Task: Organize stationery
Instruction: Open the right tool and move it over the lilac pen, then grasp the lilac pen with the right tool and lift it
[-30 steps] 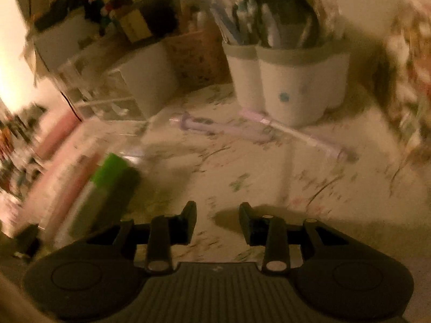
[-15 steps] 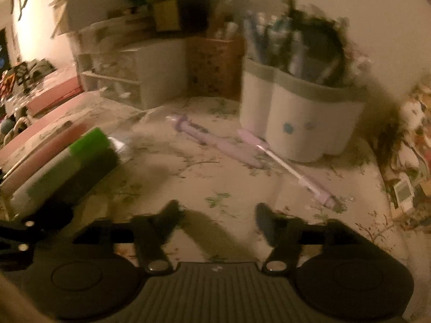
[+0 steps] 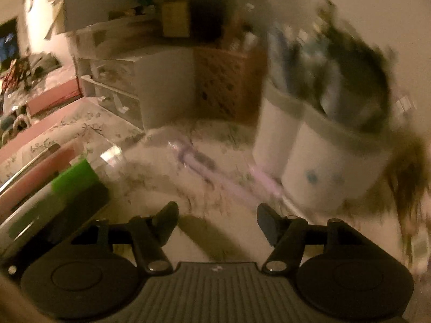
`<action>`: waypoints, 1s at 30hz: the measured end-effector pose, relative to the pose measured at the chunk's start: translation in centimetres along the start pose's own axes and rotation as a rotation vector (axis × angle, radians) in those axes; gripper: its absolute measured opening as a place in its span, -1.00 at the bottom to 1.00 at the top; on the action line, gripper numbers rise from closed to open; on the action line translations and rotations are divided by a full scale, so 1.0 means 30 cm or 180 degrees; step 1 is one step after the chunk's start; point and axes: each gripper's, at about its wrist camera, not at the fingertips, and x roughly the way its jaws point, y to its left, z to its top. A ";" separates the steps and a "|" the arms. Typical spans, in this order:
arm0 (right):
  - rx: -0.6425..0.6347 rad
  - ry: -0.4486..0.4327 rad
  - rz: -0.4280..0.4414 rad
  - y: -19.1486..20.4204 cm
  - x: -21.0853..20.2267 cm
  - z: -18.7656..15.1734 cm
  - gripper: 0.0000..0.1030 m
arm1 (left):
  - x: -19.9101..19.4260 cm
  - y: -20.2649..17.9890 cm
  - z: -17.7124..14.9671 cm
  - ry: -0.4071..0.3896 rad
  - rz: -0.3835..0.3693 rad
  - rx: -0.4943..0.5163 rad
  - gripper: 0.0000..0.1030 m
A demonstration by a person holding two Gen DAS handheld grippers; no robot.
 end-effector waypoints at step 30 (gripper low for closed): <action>0.1137 0.0518 0.0501 -0.073 -0.003 0.032 -0.65 | 0.003 0.001 0.000 0.0001 -0.0008 -0.0006 0.42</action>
